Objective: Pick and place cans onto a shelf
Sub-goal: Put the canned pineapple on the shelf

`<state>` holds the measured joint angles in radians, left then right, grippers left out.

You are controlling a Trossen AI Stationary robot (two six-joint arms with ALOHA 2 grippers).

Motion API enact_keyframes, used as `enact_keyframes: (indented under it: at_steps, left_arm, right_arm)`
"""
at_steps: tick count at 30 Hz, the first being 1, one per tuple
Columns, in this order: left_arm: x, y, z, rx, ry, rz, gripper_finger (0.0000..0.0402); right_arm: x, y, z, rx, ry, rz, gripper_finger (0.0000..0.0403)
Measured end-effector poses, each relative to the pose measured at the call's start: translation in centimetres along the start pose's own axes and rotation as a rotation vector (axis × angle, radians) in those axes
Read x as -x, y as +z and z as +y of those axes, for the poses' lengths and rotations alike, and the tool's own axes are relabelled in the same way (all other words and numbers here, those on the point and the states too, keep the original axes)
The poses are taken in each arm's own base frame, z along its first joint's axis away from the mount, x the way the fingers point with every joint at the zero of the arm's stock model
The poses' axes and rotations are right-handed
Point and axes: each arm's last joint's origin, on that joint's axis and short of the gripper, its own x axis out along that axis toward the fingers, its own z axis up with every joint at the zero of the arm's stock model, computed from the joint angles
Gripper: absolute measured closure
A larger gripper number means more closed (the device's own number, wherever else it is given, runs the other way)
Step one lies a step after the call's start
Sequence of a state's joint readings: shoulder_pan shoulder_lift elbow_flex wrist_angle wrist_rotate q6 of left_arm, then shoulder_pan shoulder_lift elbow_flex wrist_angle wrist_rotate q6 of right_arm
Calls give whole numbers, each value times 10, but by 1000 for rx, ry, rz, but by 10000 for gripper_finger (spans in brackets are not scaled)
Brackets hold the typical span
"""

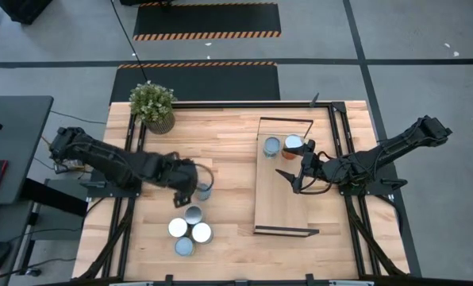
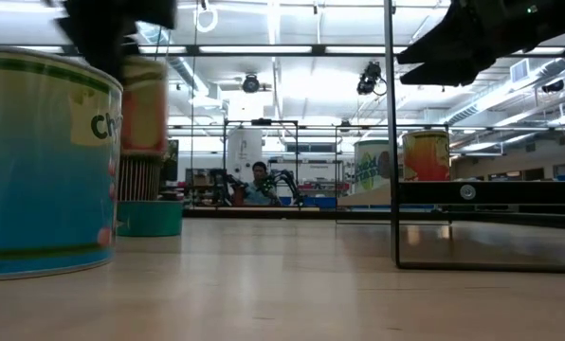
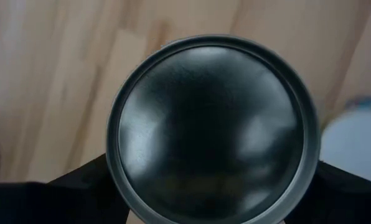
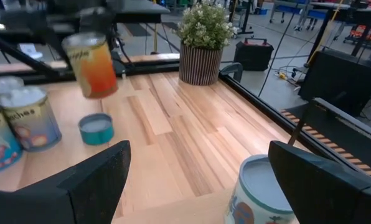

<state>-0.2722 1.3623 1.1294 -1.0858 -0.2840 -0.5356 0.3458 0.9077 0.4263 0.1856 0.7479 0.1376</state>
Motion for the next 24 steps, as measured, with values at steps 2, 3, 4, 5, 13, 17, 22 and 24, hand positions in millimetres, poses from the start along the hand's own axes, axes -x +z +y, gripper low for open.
enact_keyframes:
  at_steps: [2, 3, 4, 5, 13, 17, 22, 24]
  left_arm:
    - [0, 15, 4, 5, 3, -21, 92]
    - [-1, 22, 5, 2, 0, -38, 92]
    - [-3, 31, 5, -2, -4, -57, 92]
    - [-5, 39, 5, -9, -10, -74, 92]
    - [-36, 102, -6, -107, -60, -106, 92]
    - [-52, 131, -11, -150, -54, -103, 92]
    - [-68, 167, -15, -167, -59, -130, 92]
    - [-75, 181, -16, -162, -84, -140, 92]
  right_arm:
    - [1, -1, -1, 10, -2, 12, 14]
    - [2, -1, -2, 10, -3, 17, 14]
    - [4, -1, -3, 6, -3, 21, 14]
    - [5, -1, -5, 2, -4, 26, 14]
    - [29, -3, -16, -40, -9, 61, 14]
    - [33, -8, -17, -51, -19, 98, 14]
    - [33, -9, -16, -50, -19, 101, 14]
    - [33, -9, -17, -48, -25, 98, 14]
